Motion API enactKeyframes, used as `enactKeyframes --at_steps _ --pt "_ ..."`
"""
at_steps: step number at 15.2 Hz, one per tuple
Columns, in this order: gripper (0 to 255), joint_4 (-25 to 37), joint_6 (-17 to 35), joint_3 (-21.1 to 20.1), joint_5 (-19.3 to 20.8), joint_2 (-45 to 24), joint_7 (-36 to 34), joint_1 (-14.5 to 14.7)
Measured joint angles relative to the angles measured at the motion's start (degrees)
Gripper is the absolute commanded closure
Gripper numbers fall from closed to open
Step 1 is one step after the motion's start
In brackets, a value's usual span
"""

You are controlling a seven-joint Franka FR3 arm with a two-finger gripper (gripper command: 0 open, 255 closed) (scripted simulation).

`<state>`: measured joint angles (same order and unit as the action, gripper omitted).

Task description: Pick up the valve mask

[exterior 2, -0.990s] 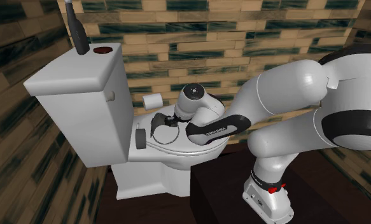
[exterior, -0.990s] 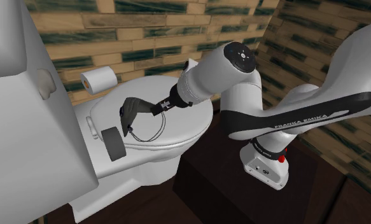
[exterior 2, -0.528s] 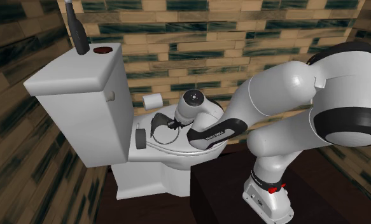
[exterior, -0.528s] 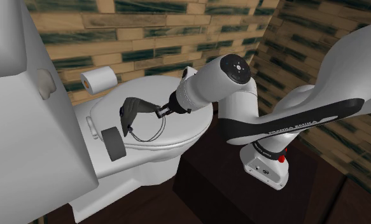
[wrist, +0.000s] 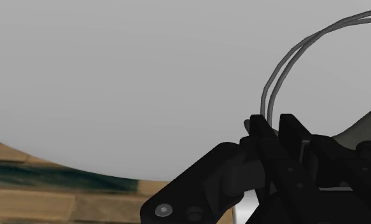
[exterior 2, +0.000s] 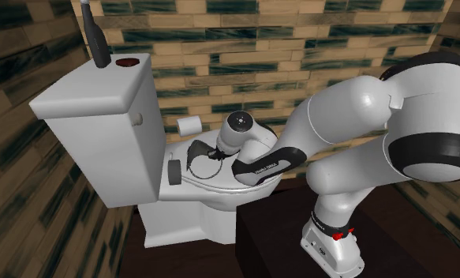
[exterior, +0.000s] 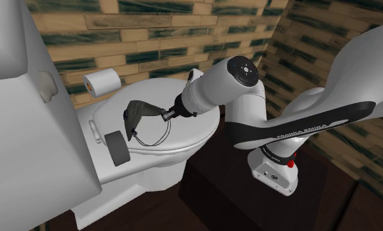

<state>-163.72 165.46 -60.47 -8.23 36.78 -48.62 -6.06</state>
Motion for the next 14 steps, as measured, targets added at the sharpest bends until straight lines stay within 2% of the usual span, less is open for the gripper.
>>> enactKeyframes --at_steps 8,14 --pt "255 1.6 -6.7 7.2 -1.0 3.7 3.6 5.4" --pt "255 4.1 -12.4 11.3 -1.2 6.5 5.8 7.8"
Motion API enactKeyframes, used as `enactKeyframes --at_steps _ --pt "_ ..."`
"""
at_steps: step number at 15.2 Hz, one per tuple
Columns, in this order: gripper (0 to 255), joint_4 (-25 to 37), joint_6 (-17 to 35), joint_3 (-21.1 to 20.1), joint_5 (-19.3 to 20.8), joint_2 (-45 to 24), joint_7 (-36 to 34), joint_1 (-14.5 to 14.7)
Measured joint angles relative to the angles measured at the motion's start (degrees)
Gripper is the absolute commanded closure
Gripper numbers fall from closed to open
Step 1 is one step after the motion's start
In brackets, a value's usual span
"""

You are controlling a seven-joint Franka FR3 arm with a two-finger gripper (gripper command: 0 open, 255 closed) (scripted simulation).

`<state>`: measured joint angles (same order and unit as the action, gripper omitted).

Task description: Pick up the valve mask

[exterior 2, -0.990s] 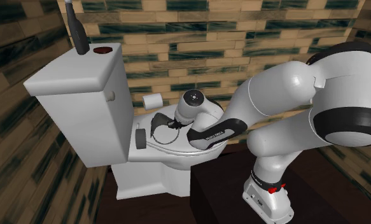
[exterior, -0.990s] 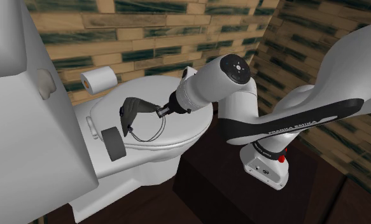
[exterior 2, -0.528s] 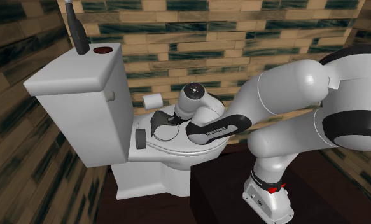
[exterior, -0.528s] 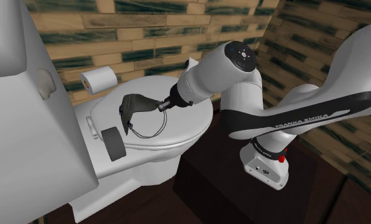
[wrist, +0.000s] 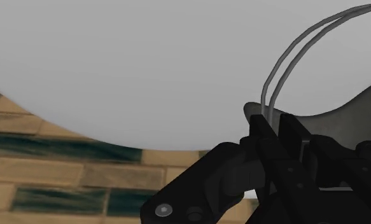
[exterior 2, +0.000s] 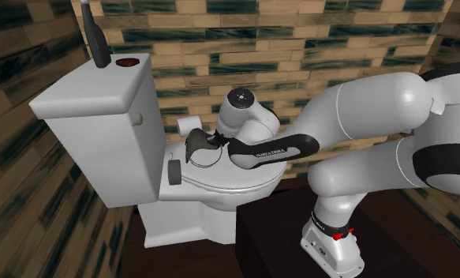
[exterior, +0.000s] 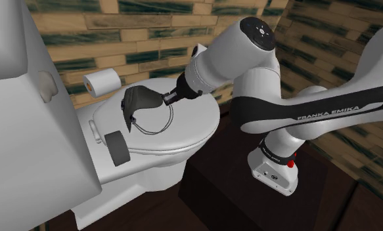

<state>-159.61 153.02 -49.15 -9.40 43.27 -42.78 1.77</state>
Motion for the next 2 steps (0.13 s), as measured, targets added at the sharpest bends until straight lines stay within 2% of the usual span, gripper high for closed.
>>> enactKeyframes --at_steps 2 --pt "255 0.7 -1.3 0.9 0.0 0.6 0.6 0.4"
